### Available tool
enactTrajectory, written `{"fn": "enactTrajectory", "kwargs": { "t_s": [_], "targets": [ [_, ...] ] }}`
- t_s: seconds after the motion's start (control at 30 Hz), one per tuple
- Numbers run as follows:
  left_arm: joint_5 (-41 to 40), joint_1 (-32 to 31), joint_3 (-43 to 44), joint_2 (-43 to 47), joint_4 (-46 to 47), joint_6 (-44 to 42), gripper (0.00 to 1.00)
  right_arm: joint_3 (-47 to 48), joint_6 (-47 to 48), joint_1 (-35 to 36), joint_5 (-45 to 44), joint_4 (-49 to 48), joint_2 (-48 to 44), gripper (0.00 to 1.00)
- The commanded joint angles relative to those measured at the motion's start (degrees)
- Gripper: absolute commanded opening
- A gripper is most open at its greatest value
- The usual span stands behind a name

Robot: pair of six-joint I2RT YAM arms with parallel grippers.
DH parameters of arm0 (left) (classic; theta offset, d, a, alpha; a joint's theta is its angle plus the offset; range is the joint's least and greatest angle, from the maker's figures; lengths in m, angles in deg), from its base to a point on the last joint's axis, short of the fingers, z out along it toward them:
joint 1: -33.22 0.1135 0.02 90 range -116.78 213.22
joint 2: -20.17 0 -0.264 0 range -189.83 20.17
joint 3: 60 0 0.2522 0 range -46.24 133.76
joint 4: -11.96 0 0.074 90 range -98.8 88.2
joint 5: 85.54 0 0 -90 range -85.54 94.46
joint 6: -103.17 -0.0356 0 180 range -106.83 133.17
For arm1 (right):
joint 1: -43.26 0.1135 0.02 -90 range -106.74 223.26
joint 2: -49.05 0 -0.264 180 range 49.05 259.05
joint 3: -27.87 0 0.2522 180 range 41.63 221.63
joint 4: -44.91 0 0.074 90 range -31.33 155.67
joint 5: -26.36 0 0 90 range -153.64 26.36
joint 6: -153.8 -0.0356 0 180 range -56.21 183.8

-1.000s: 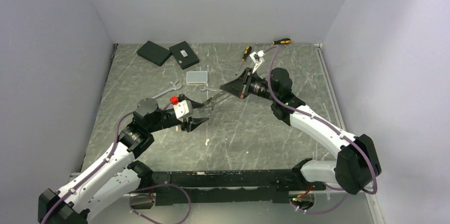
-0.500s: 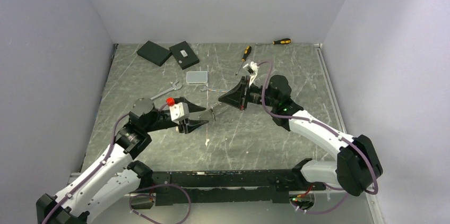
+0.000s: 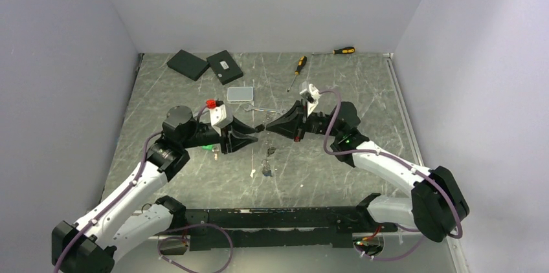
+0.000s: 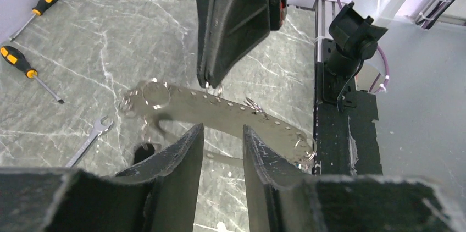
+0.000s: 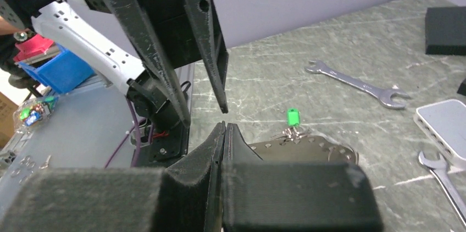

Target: Put the keys on the keyring

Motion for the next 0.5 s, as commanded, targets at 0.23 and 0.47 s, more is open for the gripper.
{"fn": "enactTrajectory", "kwargs": {
  "t_s": [0.23,0.47],
  "targets": [
    [2.3,0.3,0.0,-0.8,9.7,8.3,0.33,-1.1,0.5,2.6,2.7,-14.1,-1.6,0.0],
    [2.7,0.3,0.4,-1.7,8.5,7.9,0.31,-0.9,0.8,3.2,1.8,-15.1,-1.7,0.0]
  ]
}}
